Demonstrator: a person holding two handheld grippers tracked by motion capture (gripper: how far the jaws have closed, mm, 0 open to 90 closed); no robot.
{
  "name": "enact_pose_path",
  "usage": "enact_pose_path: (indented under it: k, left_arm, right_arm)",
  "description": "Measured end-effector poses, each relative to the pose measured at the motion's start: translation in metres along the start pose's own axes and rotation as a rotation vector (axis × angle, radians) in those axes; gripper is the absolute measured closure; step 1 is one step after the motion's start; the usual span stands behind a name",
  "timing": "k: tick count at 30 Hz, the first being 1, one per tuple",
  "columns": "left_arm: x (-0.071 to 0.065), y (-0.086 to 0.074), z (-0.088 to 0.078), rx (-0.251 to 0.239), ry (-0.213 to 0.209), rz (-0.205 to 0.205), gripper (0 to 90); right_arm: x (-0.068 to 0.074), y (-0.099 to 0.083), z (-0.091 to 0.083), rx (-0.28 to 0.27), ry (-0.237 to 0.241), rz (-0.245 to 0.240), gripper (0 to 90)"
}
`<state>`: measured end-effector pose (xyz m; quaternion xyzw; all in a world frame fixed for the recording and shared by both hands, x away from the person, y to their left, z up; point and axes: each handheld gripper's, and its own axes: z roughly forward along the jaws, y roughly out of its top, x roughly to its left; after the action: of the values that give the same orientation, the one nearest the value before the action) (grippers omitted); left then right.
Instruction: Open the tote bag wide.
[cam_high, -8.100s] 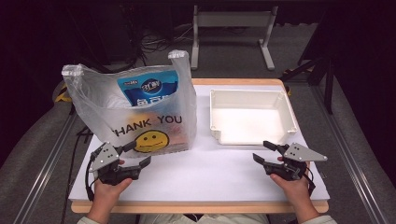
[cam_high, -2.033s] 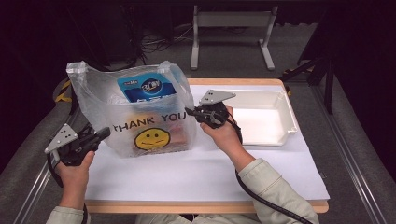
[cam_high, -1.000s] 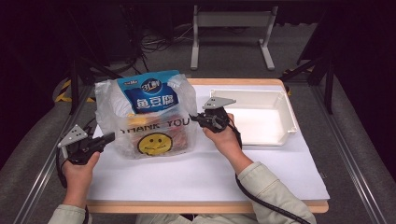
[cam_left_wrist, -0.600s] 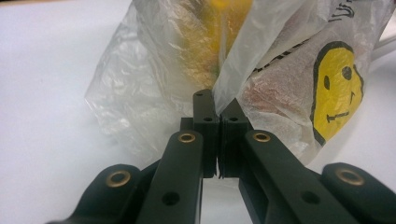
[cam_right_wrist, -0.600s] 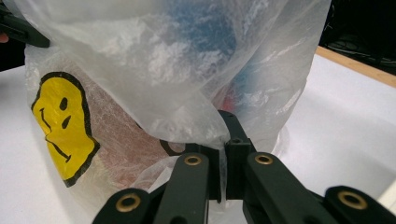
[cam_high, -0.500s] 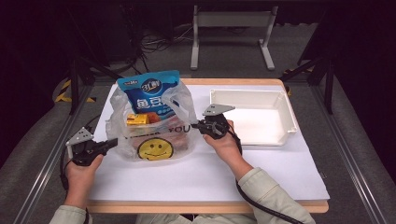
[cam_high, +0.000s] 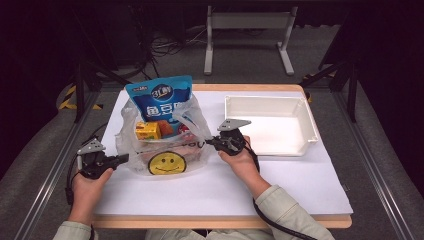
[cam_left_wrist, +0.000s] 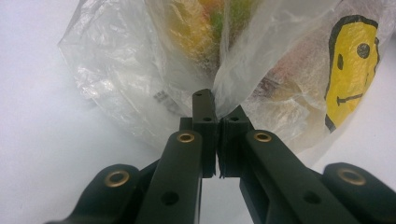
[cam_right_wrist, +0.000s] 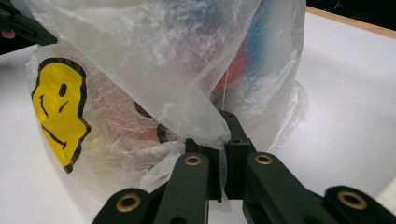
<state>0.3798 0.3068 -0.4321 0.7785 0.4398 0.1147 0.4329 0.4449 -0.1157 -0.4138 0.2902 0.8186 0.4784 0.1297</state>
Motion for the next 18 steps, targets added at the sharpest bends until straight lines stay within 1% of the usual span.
enact_pose_path:
  k: [2, 3, 5, 6, 7, 8, 10, 13, 14, 15, 17, 18]
  left_arm:
    - [-0.001, 0.0, -0.001, -0.01, 0.003, 0.003, 86.0]
    - [-0.001, 0.0, -0.003, -0.02, 0.007, 0.007, 82.2]
    - [-0.003, 0.002, -0.007, -0.048, 0.008, 0.021, 71.8]
    - [-0.005, 0.003, -0.011, -0.067, 0.013, 0.038, 67.0]
    - [-0.008, 0.005, -0.014, -0.098, 0.034, 0.051, 55.8]
    - [-0.012, 0.008, -0.018, -0.123, 0.05, 0.061, 47.5]
    - [-0.019, 0.013, -0.025, -0.172, 0.072, 0.09, 39.3]
    - [-0.027, 0.02, -0.034, -0.238, 0.111, 0.115, 33.0]
    - [-0.027, 0.02, -0.034, -0.238, 0.111, 0.115, 32.9]
    - [-0.029, 0.022, -0.037, -0.265, 0.124, 0.122, 32.9]
    - [-0.033, 0.026, -0.043, -0.304, 0.147, 0.131, 34.1]
    - [-0.034, 0.028, -0.045, -0.315, 0.165, 0.139, 36.2]
  right_arm:
    - [0.0, 0.0, 0.0, -0.002, -0.001, 0.002, 89.2]
    - [0.0, 0.0, -0.001, -0.005, -0.003, 0.0, 89.2]
    - [0.0, 0.001, -0.003, -0.012, -0.001, 0.003, 89.3]
    - [0.0, 0.001, -0.004, -0.014, 0.0, 0.001, 89.3]
    - [0.0, 0.002, -0.004, -0.016, 0.0, -0.002, 89.2]
    - [0.0, 0.002, -0.005, -0.019, 0.001, -0.001, 89.3]
    - [0.0, 0.002, -0.007, -0.021, 0.004, 0.0, 89.3]
    - [0.0, 0.003, -0.008, -0.026, 0.001, -0.001, 89.2]
    - [0.0, 0.003, -0.008, -0.026, 0.001, -0.001, 89.2]
    - [0.0, 0.003, -0.009, -0.028, 0.003, 0.0, 89.2]
    - [0.001, 0.004, -0.01, -0.031, 0.004, -0.001, 89.3]
    - [0.001, 0.005, -0.01, -0.033, 0.004, -0.003, 89.3]
